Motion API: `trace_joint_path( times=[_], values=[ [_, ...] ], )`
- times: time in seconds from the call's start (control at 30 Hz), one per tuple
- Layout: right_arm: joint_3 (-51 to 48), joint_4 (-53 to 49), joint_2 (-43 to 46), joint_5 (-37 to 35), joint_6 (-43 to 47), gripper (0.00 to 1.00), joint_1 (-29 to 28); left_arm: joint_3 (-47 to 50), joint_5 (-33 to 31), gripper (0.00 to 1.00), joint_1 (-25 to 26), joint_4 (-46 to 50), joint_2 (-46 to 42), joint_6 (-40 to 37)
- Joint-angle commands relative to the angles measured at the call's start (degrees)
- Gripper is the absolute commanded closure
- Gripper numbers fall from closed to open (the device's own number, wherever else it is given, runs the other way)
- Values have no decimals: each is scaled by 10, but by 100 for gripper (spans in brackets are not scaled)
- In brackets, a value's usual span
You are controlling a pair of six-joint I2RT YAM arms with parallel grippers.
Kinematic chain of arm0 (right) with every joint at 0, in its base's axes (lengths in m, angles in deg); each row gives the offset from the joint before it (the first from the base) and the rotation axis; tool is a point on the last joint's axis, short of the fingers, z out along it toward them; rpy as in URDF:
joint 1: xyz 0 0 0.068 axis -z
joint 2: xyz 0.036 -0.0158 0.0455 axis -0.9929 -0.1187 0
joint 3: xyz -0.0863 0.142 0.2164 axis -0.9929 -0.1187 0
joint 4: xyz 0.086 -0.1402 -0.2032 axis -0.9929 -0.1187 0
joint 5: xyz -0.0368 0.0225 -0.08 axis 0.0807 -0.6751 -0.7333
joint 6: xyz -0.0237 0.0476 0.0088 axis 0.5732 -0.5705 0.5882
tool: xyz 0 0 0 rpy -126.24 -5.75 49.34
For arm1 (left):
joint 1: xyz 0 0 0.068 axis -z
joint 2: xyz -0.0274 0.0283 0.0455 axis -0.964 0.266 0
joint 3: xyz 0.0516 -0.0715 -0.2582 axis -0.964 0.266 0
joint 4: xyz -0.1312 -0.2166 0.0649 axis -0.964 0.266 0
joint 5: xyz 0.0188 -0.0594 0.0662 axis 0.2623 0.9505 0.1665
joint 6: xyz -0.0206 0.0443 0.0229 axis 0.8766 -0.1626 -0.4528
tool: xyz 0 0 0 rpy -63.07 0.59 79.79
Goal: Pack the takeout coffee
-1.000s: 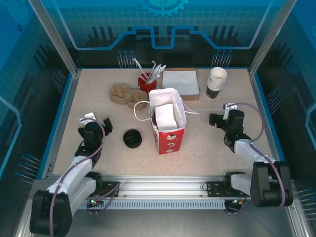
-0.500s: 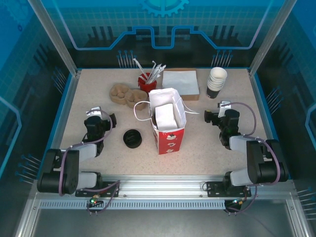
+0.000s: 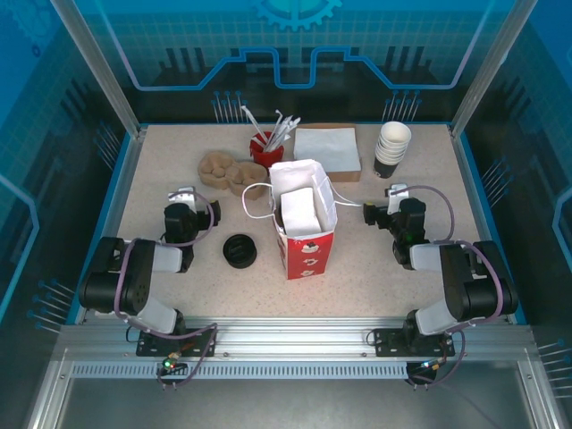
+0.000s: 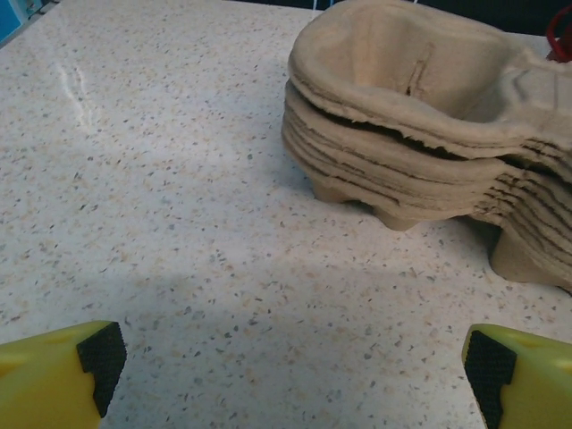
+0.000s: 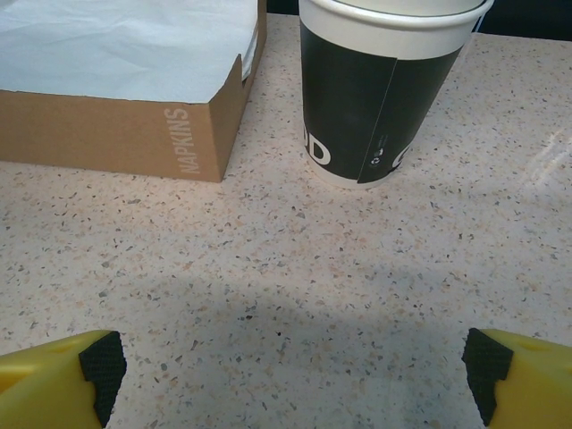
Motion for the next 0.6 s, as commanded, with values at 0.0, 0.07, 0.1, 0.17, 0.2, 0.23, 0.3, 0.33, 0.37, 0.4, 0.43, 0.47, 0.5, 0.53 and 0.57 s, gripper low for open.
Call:
trace_joint_path(
  times=[0.0, 0.07, 0.1, 0.17, 0.2, 0.23, 0.3, 0.33, 0.37, 0.4, 0.43, 0.47, 0.5, 0.53, 0.57],
  values=[
    [13, 18, -5, -3, 10, 0, -5, -9, 5, 1, 5, -36, 4, -19],
    [13, 18, -5, -3, 9, 0, -5, -10, 5, 1, 5, -35, 3, -19],
    [13, 18, -5, -2, 9, 0, -5, -9, 6, 1, 5, -36, 3, -19],
    [13, 18, -5, -2, 9, 0, -4, -10, 6, 1, 5, -35, 3, -19],
    [13, 17, -5, -1, 10, 0, -4, -10, 7, 1, 5, -35, 4, -19],
    [13, 17, -5, -1, 9, 0, -4, -10, 7, 1, 5, -35, 3, -19],
    [13, 17, -5, -1, 9, 0, -4, -10, 7, 1, 5, -35, 3, -20],
    [12, 17, -5, 0, 10, 0, -3, -11, 11, 1, 6, -33, 3, -22],
    [12, 17, -4, 0, 9, 0, -3, -13, 19, 1, 7, -30, 4, -25],
    [13, 17, -5, -1, 9, 0, -3, -13, 22, 1, 7, -28, 3, -26],
    [12, 17, -5, 0, 9, 0, -3, -13, 22, 1, 7, -29, 3, -26],
    [13, 17, -4, 0, 9, 0, -3, -14, 23, 1, 6, -28, 3, -25],
    [13, 17, -5, 0, 9, 0, -3, -14, 26, 1, 5, -25, 3, -23],
    [12, 17, -5, 0, 9, 0, -3, -15, 29, 1, 3, -24, 3, -23],
    [13, 17, -5, 0, 9, 0, -3, -14, 33, 1, 2, -25, 3, -23]
  ],
)
